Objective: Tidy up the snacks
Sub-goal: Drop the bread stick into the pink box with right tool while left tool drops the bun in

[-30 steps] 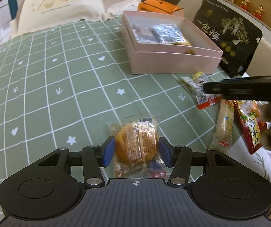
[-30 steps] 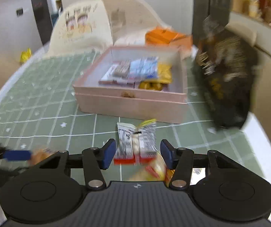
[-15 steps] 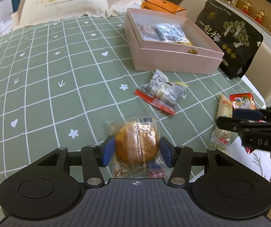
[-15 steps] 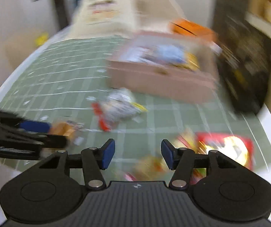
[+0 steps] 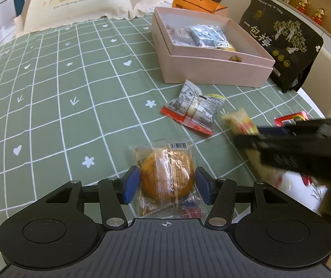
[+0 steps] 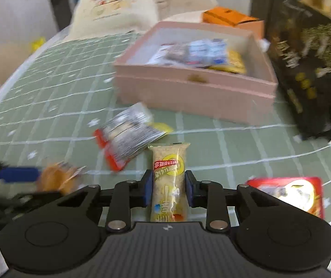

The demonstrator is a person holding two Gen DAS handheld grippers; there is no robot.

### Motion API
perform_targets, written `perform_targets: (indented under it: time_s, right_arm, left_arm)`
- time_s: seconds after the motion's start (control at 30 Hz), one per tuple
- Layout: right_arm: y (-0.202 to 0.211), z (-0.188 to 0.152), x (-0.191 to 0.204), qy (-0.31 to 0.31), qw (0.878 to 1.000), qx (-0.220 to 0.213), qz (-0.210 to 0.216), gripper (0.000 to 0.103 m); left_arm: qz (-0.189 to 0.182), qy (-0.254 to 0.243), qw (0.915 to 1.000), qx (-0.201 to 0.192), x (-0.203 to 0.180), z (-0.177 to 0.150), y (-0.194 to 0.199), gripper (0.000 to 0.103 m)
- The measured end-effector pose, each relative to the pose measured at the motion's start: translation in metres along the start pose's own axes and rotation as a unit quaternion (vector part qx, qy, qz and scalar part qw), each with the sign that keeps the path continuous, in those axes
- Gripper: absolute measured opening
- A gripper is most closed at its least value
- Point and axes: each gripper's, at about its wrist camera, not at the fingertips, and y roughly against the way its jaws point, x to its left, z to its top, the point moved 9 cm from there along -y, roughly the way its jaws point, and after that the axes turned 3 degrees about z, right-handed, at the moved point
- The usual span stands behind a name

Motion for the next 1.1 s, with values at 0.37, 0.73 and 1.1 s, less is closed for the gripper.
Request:
perform_targets:
  time_s: [0.37,0.73,1.1]
  right_arm:
    - [0.087,-0.001,-0.021,-0.023,0.999,-0.047,0.012,0.028]
    - [0.124,-0.004,-0.059,-0.075,0.994,-0.078,-0.018,0.028]
    - [0.129,-0.004,-0.068,-0.088,0.992,-0.083,-0.04,0.028]
  left_arm:
    - [0.01,-0.036,0.9993,0.009,-0.007,-0.003,-0.007,0.062]
    - [-0.127,-0.039,0.9734,-0.186,-0.064,0.153,0.085,0.06]
    - [-0.138,0.02,0.9844,-0.108,-0.038,0.14,0.025,0.057]
